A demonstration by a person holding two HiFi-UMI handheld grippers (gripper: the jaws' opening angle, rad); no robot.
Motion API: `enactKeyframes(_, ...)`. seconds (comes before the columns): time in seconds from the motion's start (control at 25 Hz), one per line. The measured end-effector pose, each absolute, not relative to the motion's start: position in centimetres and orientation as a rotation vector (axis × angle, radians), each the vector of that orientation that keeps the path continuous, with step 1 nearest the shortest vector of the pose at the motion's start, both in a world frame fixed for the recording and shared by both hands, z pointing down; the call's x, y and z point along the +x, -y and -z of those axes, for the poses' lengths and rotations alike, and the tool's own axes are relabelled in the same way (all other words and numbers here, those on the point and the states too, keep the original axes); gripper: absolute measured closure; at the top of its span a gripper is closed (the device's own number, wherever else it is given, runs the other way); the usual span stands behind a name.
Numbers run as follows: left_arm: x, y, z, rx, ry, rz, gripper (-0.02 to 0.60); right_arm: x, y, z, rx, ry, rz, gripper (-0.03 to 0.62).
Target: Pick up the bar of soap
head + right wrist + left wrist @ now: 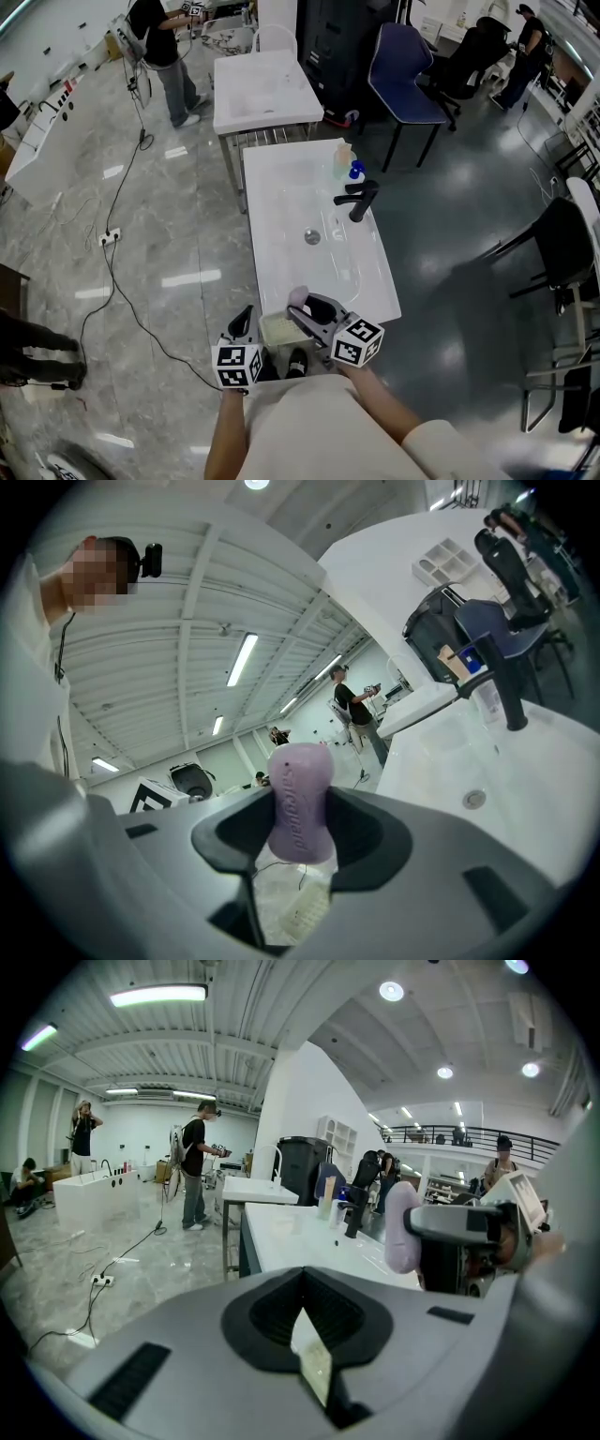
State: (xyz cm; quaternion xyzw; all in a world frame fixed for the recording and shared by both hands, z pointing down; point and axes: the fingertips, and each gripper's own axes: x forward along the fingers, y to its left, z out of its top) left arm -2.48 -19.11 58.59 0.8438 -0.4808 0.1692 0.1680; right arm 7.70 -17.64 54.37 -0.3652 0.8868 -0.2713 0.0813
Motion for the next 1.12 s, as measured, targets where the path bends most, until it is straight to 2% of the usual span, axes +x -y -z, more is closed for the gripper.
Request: enactKeyframes(1.12,-2.13,19.18,-58.60,2.416,1.345,-0.480,0.577,7.72,17.74,-54.73,-1.090,-2.651,0.822,0.416)
